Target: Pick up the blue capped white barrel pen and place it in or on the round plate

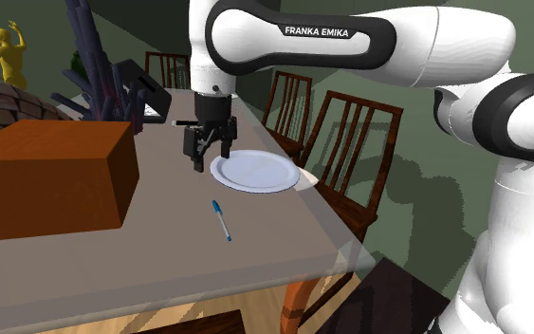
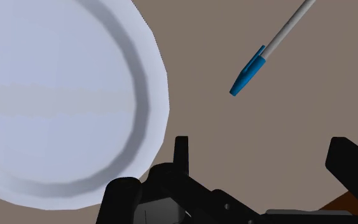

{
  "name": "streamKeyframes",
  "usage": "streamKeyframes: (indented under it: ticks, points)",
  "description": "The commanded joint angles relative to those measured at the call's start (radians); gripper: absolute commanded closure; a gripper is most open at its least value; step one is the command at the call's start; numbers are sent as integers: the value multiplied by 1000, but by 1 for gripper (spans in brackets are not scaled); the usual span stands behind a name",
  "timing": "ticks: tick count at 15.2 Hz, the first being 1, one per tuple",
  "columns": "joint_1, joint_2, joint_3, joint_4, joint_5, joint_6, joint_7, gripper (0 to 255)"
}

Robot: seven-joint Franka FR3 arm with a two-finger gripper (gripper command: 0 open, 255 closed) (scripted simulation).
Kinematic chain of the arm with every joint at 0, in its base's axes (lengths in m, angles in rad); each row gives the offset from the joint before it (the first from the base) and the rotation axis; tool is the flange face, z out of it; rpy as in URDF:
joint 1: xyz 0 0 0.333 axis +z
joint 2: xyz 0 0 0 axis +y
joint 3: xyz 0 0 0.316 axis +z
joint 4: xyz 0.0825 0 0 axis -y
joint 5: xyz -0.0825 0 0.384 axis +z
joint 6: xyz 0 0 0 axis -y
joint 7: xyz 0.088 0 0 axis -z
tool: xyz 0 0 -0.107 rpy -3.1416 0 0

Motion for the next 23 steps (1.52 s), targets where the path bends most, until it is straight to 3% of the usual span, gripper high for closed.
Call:
streamKeyframes:
  ticks: [1,4,5,14,15,20,22,23]
  points:
    - [0,0,0,-1,0,1,0,0]
    - [0,0,0,-1,0,1,0,0]
    - [0,0,0,-1,0,1,0,255]
    - [0,0,0,-1,0,1,0,255]
    - [0,0,0,-1,0,1,0,0]
    - [-12,-245,-18,-451,132,315,437,0]
    - [-2,-301,-12,-565,158,414,603,0]
    - [-2,-296,-11,-574,157,426,604,0]
